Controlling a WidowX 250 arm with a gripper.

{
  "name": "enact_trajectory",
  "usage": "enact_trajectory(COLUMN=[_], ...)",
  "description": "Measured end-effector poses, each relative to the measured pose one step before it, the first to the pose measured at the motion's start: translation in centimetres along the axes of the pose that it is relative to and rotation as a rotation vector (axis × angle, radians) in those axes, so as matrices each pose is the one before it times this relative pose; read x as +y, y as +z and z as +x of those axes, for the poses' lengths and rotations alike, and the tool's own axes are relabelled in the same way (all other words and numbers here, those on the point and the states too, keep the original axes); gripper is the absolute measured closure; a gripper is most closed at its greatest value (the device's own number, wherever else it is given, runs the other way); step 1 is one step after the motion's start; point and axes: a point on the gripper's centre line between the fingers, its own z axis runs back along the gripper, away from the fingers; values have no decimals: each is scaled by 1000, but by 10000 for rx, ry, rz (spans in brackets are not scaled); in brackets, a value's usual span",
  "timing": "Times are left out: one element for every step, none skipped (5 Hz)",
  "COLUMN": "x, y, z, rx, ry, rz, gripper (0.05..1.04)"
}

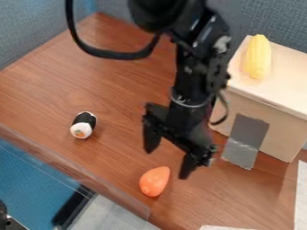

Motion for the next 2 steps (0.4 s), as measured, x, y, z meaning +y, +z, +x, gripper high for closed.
enact_trajectory(x=[140, -459], y=[-724, -326], z=[-965, -227], rx=[142, -117], ry=[35, -78], rz=[76, 86], gripper=[84, 84])
